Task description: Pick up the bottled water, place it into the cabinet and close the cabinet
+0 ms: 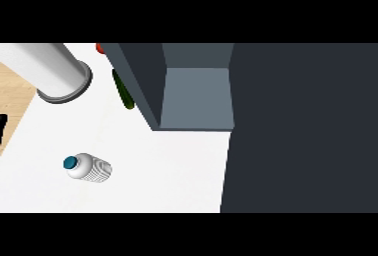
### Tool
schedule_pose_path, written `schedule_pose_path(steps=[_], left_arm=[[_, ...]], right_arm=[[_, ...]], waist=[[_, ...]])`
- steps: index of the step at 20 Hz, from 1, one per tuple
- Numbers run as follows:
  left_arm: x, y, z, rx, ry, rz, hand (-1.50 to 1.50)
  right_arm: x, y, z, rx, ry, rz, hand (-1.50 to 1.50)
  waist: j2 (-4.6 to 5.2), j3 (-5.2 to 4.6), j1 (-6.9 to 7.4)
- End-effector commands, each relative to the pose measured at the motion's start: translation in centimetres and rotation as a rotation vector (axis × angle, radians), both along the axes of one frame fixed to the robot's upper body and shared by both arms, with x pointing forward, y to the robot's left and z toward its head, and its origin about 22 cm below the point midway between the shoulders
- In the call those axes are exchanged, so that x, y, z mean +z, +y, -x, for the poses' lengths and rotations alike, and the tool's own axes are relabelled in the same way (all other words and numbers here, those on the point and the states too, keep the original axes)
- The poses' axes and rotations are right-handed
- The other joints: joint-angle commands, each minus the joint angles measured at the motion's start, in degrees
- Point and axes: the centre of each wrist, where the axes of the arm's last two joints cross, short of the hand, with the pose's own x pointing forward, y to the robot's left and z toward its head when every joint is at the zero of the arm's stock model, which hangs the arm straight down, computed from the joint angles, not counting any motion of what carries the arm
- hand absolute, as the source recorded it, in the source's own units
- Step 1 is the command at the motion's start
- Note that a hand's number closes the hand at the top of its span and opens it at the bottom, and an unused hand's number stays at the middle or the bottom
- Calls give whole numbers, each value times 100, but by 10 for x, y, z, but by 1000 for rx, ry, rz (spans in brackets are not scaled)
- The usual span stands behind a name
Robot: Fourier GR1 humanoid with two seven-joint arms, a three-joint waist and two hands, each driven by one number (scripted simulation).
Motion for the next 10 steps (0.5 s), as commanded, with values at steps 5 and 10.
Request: schedule_pose_path(steps=[5, 10], left_arm=[[43, 8, 61, 29, 44, 77, -150], [53, 14, 75, 28, 62, 70, -150]], right_arm=[[26, 24, 41, 87, 28, -37, -150], [32, 27, 48, 76, 19, -29, -150]], waist=[[7, 8, 10], [9, 7, 20]])
